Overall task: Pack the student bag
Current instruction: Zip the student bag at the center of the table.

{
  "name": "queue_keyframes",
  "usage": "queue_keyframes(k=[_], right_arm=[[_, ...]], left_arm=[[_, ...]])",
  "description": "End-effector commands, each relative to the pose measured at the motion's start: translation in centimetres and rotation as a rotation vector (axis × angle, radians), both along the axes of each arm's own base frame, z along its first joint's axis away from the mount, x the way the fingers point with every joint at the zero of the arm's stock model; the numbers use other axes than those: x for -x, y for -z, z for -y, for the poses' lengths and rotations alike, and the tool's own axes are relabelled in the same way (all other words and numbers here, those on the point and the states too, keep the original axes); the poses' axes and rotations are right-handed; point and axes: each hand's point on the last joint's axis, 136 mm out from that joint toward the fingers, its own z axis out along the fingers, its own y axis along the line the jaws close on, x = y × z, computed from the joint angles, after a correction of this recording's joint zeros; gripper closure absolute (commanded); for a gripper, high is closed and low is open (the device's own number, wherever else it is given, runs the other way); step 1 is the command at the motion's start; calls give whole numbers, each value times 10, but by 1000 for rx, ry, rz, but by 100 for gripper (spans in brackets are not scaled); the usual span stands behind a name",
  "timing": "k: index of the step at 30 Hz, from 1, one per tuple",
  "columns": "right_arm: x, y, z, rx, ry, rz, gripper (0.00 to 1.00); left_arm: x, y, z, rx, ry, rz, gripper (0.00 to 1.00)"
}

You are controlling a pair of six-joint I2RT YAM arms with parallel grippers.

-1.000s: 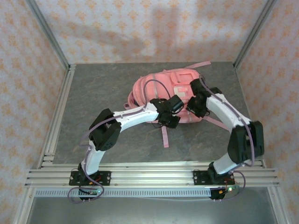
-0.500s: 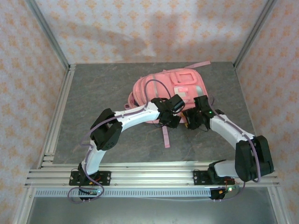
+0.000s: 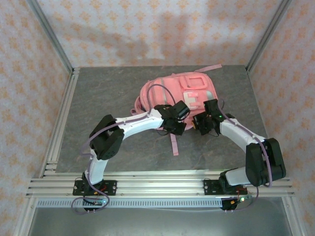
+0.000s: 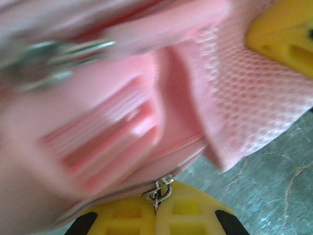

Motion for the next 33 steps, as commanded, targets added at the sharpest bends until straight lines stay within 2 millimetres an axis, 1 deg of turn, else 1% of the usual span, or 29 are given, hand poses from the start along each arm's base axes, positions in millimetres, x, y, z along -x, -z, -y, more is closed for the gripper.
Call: queue_keyframes(k=[1, 3, 4, 6, 13, 17, 19, 21, 23, 24, 27, 28, 29, 30, 31, 32, 33], right_arm=[[-19, -4, 32, 110, 68, 46, 100], [-19, -4, 35, 114, 70, 46, 100], [-20, -4, 37, 118, 68, 48, 100], [-20, -4, 40, 129, 62, 44, 100], [-24, -3, 59, 201, 15, 11, 100], [-34, -7, 68, 260, -36, 3, 100], [-39, -9, 72, 295, -47, 0, 100], [-46, -7, 74, 294, -40, 6, 100], [-55, -7, 72, 288, -47, 12, 100], [-61, -5, 68, 271, -61, 20, 100], [-82, 1, 39, 142, -151, 36, 100], [-87, 3, 30, 100, -188, 36, 96], [-89, 3, 25, 82, -219, 33, 91], [-88, 3, 25, 88, -233, 23, 85], [-86, -1, 28, 113, -238, 17, 78], [-83, -8, 32, 141, -237, 25, 67], [-80, -15, 36, 170, -234, 35, 59]], left_arm=[[-1, -15, -48, -101, -45, 8, 100], [-2, -9, -59, -123, -53, 0, 100], [-3, -19, -63, -110, -59, 16, 100], [-4, -19, -71, -115, -68, 18, 100], [-3, -12, -103, -173, -80, 9, 100], [-1, -13, -122, -185, -97, 7, 100], [3, -13, -128, -196, -96, 6, 100], [7, -14, -133, -195, -95, 3, 100], [12, -17, -132, -175, -88, -7, 100], [15, -18, -131, -158, -85, -12, 100], [23, -22, -118, -84, -73, -31, 100], [26, -23, -111, -63, -60, -37, 100], [30, -23, -104, -47, -41, -42, 100], [34, -22, -98, -43, -24, -47, 100], [39, -20, -91, -49, 2, -53, 100], [43, -19, -85, -57, 26, -58, 100], [45, -18, -80, -59, 42, -59, 100]])
